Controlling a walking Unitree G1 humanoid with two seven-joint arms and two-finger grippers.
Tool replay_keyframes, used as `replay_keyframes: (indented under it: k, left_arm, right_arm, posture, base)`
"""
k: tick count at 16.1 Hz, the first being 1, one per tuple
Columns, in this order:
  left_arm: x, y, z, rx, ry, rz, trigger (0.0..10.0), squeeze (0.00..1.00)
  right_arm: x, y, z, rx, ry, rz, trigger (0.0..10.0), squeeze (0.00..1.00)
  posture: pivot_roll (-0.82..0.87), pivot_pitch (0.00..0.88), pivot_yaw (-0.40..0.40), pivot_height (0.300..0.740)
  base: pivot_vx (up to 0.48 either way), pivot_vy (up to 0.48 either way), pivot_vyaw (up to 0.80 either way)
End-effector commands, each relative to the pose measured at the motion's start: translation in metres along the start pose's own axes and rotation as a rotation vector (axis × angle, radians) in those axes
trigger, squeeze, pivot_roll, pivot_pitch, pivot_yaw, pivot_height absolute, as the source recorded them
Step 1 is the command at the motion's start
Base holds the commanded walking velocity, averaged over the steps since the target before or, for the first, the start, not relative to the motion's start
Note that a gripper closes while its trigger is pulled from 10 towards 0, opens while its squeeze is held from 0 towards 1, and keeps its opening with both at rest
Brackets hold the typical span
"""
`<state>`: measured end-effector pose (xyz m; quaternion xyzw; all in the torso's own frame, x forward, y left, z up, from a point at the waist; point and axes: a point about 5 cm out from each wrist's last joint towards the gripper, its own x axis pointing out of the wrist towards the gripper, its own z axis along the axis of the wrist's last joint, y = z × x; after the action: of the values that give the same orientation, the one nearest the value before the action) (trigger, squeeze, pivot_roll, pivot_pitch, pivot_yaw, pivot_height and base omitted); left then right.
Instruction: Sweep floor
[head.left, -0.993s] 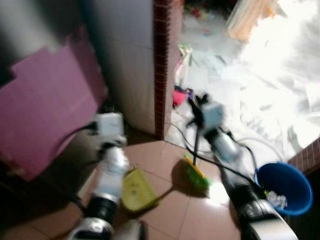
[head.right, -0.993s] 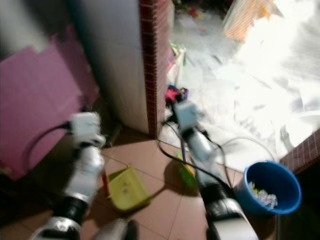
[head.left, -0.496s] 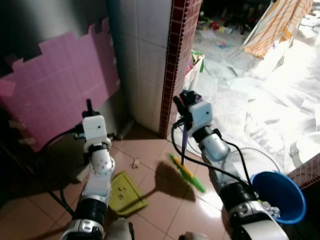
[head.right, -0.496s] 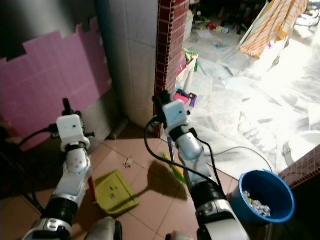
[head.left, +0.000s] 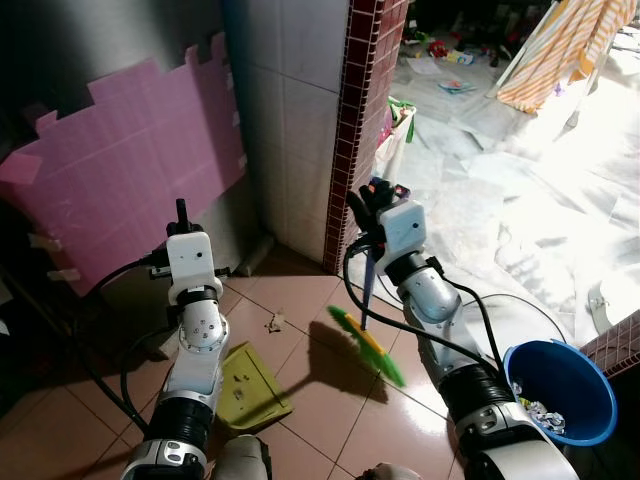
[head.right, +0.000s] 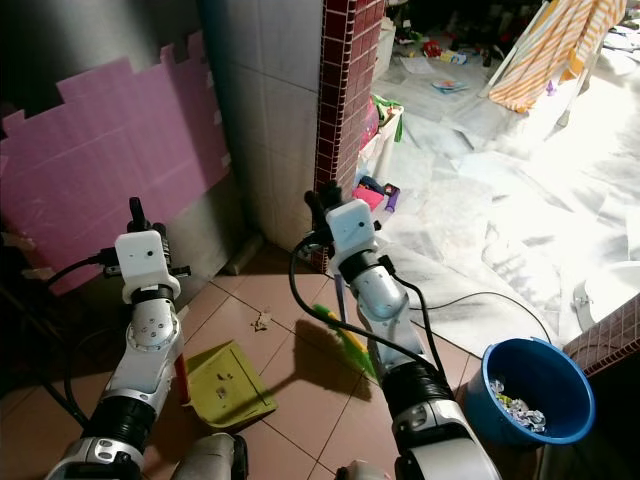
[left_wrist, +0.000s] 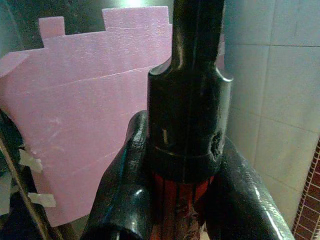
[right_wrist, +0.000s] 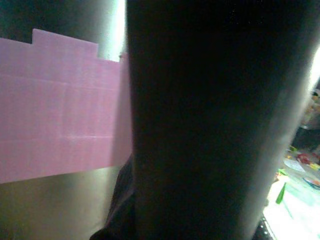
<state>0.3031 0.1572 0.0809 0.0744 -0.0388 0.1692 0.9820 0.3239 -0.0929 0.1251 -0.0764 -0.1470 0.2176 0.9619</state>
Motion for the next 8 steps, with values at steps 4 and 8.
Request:
replay_keyframes:
  k: [4, 8]
  left_arm:
    - [0.0049, 0.0010, 0.0143, -0.024, -0.074, 0.000, 10.0, 0.00]
    - [0.0041, -0.0004, 0.0144, -0.025, -0.077, -0.007, 10.0, 0.00]
  right_arm:
    - [0.0092, 0.0018, 0.0180, -0.020, -0.091, 0.019, 10.0, 0.00]
    - [0.0071, 0.0003, 0.0168, -0.027, -0.085, 0.015, 10.0, 0.00]
  posture:
    - [0.00, 0.000, -0.016, 0.740]
    - [0.00, 0.000, -0.017, 0.740]
  base:
    - [0.392, 0.000, 0.40]
    - [0.456, 0.000, 0.00]
